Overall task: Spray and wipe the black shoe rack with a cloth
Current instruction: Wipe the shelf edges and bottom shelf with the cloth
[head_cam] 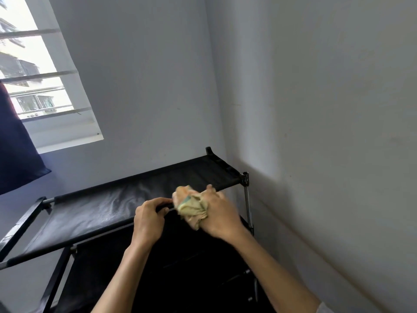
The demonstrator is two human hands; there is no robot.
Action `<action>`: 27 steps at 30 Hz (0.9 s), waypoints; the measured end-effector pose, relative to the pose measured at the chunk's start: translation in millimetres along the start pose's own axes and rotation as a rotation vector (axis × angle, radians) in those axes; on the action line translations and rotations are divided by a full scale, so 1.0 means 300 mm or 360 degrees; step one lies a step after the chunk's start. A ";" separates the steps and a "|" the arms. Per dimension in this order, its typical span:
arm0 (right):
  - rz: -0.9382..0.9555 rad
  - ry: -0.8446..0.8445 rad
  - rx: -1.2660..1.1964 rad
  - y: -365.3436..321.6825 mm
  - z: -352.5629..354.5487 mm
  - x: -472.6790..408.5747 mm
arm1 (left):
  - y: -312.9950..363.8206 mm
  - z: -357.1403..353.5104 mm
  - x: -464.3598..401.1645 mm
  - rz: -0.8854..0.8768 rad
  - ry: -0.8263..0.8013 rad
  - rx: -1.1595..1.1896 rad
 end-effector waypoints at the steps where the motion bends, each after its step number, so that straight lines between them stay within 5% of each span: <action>1: 0.0091 -0.0031 0.0018 -0.038 -0.034 0.013 | 0.001 0.003 0.001 -0.0013 0.0002 -0.0022; 6: 0.0285 -0.0121 0.0094 -0.070 -0.045 0.025 | -0.003 0.011 0.002 -0.0053 -0.0052 -0.0019; 12: -0.0221 0.0057 0.0137 0.215 0.172 0.012 | -0.009 -0.014 -0.003 0.0033 -0.0026 0.0111; 24: 0.0267 -0.0338 0.0033 -0.076 -0.051 0.021 | 0.006 0.008 0.009 -0.0084 -0.0132 -0.0021; 27: 0.0358 -0.0035 -0.0401 -0.054 0.083 0.006 | -0.002 0.003 0.001 -0.0112 -0.0206 -0.0038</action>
Point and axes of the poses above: each hand's wrist, its own x-axis away from the middle knuckle, its own z-axis out of the back of the hand, y = z × x, the point moved 7 cm from there along -x, towards the middle knuckle, and after that the axes turned 10 degrees about -x, right-handed, at the moved point
